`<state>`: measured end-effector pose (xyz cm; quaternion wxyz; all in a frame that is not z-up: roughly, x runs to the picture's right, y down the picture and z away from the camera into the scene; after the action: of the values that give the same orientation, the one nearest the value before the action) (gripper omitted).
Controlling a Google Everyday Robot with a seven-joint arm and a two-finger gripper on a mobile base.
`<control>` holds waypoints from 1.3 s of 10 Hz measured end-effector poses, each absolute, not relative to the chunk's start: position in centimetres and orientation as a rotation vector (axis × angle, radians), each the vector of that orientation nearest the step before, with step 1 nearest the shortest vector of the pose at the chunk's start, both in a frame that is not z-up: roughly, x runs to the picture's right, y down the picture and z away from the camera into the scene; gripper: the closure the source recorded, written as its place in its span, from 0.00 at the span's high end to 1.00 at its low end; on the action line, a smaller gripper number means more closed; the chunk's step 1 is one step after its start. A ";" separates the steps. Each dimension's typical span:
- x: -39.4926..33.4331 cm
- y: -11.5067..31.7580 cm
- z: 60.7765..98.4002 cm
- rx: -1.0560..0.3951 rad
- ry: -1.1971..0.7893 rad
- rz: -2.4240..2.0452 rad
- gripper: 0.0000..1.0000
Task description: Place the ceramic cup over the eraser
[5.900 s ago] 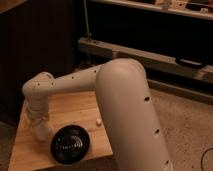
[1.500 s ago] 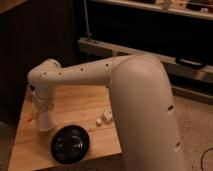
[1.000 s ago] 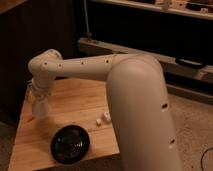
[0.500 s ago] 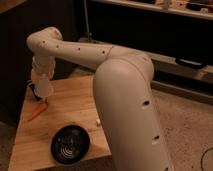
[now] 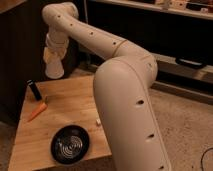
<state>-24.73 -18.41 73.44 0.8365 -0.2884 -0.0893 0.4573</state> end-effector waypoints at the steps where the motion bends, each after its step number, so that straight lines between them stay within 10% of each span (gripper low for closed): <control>1: -24.5 -19.2 74.1 -0.621 -0.200 0.947 0.00; 13: -33.4 -18.6 73.6 -0.682 -0.286 0.760 0.00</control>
<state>-33.44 -18.55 73.60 0.8627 -0.3254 -0.1363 0.3624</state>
